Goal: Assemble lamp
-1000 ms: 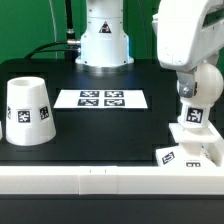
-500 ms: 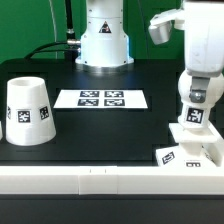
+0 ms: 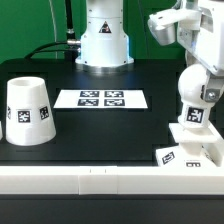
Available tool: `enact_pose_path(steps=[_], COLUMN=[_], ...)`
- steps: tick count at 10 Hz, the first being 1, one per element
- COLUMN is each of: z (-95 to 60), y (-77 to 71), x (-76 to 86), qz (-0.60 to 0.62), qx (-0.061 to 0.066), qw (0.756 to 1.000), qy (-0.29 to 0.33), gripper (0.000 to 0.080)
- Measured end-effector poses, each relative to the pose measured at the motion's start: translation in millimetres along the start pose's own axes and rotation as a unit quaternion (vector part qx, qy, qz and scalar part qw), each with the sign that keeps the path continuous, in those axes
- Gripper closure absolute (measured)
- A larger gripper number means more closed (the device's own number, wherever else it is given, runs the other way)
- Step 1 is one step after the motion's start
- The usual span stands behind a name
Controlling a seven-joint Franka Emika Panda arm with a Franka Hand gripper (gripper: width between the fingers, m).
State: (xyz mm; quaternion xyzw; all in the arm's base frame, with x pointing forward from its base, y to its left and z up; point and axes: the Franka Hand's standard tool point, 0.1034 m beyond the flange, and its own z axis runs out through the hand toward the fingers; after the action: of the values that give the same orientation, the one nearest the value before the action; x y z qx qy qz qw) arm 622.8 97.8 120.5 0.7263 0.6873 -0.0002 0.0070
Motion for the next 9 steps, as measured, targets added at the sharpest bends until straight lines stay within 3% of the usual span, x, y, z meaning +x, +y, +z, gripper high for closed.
enact_pose_path(steps=[1, 4, 6, 9], z=[0.1, 0.1, 0.4, 1.2], y=[0.1, 0.2, -1.3, -1.7], x=[-0.7, -1.2, -8.0, -11.4], qz=[0.001, 0.013, 0.026, 0.186], qx=[0.000, 0.000, 0.009, 0.021], qw=[1.000, 1.000, 1.000, 0.982], qy=[0.000, 0.000, -0.002, 0.009], gripper=[0.0224, 0.0223, 0.0223, 0.0223])
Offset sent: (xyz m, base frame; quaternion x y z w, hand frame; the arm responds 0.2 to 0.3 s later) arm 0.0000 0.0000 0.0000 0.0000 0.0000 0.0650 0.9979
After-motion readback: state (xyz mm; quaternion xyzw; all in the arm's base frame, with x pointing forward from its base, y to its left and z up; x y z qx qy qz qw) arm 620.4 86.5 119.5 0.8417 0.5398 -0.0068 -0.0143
